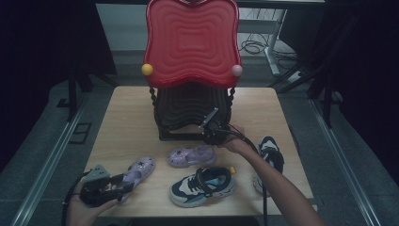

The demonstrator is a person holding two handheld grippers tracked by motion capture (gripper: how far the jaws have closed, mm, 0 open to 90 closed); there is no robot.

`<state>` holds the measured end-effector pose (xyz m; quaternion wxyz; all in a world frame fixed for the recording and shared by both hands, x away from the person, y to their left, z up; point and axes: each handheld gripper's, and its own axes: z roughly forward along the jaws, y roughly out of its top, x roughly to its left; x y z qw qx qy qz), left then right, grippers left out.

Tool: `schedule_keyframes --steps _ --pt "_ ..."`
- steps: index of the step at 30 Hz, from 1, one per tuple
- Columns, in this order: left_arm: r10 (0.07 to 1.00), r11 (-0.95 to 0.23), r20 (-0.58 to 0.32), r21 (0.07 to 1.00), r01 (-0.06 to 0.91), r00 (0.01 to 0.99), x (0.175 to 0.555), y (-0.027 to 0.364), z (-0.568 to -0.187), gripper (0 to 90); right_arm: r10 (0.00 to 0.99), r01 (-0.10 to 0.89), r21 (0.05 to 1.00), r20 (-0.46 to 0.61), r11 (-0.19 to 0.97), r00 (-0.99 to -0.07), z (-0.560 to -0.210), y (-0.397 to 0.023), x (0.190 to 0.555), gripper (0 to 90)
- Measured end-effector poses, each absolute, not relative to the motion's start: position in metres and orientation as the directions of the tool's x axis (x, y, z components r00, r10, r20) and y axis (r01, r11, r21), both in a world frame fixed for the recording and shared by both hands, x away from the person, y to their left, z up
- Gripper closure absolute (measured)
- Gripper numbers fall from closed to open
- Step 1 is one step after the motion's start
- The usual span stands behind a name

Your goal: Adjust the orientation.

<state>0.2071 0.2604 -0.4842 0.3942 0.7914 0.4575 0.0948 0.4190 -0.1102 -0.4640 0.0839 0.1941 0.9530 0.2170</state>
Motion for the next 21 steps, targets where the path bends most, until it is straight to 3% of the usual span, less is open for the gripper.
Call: schedule_keyframes --steps 21 --pt "0.800 -0.269 -0.210 0.712 0.649 0.562 0.207 0.261 -0.484 41.6 0.364 0.313 0.406 -0.054 0.859 -0.930 -0.468 -0.115 0.398 89.6"
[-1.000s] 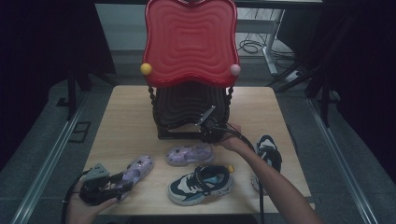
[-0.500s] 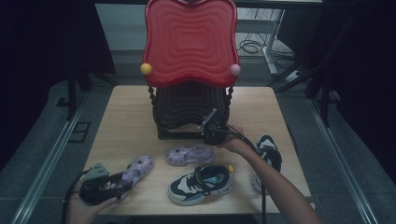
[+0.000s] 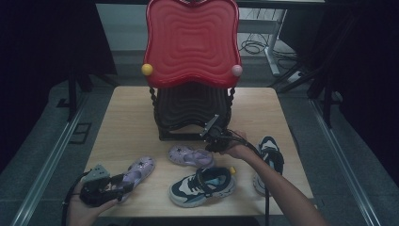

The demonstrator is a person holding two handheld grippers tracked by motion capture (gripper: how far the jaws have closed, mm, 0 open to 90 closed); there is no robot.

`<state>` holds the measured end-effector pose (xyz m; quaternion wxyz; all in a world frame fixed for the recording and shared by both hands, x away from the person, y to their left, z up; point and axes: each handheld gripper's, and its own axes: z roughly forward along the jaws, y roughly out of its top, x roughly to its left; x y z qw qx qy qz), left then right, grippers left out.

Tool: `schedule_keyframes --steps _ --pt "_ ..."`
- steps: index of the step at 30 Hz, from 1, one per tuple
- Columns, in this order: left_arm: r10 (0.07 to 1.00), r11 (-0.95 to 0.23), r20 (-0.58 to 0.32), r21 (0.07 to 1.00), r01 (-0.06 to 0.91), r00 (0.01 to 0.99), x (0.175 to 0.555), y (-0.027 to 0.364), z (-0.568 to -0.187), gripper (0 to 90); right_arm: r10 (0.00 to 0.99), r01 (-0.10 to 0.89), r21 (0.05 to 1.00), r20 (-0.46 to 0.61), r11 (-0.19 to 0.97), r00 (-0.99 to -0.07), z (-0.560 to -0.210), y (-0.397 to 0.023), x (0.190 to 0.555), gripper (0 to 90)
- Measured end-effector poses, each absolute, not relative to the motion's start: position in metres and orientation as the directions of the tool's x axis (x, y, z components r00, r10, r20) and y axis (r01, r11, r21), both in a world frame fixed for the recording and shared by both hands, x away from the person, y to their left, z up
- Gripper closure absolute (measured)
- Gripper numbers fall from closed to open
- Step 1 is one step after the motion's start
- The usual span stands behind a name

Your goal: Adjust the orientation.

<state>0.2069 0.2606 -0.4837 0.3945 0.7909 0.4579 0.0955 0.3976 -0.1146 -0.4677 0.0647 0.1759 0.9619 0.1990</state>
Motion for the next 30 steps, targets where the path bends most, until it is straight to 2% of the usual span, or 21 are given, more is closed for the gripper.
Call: schedule_keyframes --steps 21,30 --pt "0.803 -0.267 -0.210 0.710 0.651 0.558 0.207 0.261 -0.484 41.6 0.386 0.338 0.428 -0.026 0.838 -0.922 -0.466 -0.119 0.392 89.5" --pt "0.801 -0.270 -0.211 0.707 0.653 0.560 0.208 0.261 -0.485 41.5 0.397 0.342 0.507 0.000 0.791 -0.918 -0.447 -0.121 0.388 89.4"
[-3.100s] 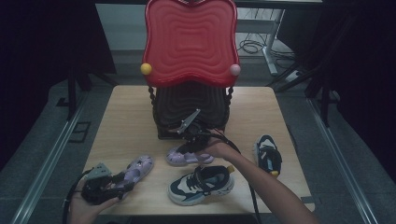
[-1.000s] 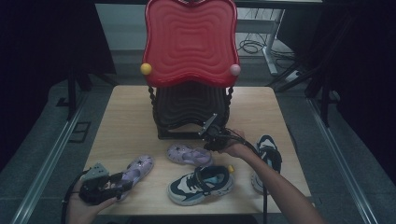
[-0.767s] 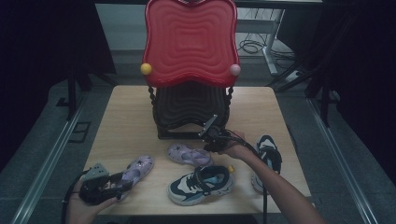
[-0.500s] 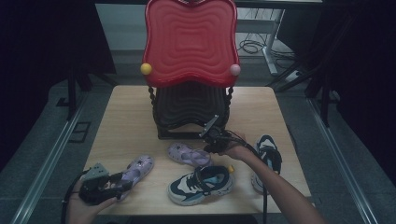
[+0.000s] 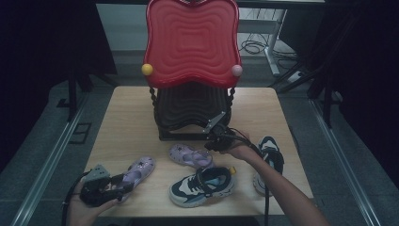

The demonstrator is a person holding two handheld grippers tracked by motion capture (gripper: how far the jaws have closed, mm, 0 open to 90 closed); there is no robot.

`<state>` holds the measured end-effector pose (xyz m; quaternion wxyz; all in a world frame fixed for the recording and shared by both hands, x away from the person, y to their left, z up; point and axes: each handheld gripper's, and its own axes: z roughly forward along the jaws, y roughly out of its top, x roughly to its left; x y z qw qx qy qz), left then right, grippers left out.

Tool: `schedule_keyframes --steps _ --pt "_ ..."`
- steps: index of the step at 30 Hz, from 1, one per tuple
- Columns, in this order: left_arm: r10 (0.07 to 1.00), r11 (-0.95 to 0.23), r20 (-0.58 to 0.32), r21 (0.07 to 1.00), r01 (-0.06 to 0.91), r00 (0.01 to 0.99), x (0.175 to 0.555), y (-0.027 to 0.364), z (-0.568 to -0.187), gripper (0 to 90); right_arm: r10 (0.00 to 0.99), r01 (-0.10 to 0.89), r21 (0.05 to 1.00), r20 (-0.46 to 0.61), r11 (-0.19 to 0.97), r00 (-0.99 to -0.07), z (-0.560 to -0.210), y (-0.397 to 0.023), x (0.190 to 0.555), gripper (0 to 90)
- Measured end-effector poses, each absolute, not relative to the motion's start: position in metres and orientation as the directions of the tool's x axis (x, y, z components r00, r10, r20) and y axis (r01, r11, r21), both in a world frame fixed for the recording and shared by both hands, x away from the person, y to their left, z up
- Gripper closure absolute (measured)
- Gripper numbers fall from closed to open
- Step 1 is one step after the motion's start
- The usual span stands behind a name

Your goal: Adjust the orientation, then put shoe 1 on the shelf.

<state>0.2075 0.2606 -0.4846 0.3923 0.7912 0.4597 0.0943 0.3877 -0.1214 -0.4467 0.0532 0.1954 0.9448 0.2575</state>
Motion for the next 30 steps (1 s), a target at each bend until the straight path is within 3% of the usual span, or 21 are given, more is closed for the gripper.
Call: schedule_keyframes --steps 14,30 --pt "0.804 -0.269 -0.215 0.699 0.662 0.554 0.209 0.259 -0.487 41.4 0.331 0.323 0.520 0.080 0.790 -0.940 -0.446 -0.100 0.374 87.2" --pt "0.809 -0.290 -0.205 0.677 0.676 0.552 0.211 0.251 -0.491 44.9 0.339 0.368 0.459 0.147 0.809 -0.929 -0.455 -0.089 0.366 75.4"
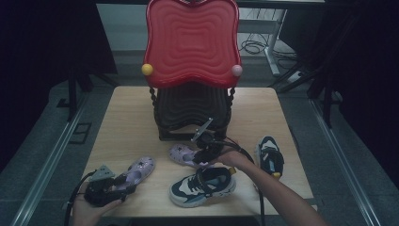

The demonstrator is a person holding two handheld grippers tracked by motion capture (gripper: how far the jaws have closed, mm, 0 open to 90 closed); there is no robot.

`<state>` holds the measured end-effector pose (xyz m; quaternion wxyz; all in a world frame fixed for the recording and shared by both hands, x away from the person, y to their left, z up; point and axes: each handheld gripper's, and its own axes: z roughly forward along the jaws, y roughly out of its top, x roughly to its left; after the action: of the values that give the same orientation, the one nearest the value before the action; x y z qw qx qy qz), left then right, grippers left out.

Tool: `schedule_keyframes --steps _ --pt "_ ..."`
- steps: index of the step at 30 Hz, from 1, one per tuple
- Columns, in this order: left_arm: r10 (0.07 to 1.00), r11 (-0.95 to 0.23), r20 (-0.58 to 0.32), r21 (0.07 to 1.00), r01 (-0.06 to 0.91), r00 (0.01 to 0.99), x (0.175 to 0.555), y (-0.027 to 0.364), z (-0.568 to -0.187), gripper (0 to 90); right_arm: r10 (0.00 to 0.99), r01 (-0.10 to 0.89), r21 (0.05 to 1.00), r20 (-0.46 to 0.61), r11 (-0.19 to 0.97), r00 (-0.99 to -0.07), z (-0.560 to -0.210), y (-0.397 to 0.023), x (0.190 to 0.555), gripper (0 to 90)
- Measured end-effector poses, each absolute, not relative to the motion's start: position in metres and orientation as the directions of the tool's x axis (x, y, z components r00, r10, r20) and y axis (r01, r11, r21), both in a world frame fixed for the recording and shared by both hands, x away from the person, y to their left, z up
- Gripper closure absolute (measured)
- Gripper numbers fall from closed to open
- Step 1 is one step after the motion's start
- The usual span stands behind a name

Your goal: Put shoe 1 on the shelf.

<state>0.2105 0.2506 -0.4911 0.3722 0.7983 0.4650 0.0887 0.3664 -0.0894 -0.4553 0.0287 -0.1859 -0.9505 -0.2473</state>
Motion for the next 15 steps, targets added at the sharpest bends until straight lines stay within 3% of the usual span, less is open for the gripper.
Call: schedule_keyframes --steps 15 --pt "0.811 -0.320 -0.192 0.645 0.694 0.552 0.2155 0.2422 -0.4982 58.0 0.336 0.375 0.456 0.167 0.808 -0.927 -0.4560 -0.0877 0.3651 70.6"
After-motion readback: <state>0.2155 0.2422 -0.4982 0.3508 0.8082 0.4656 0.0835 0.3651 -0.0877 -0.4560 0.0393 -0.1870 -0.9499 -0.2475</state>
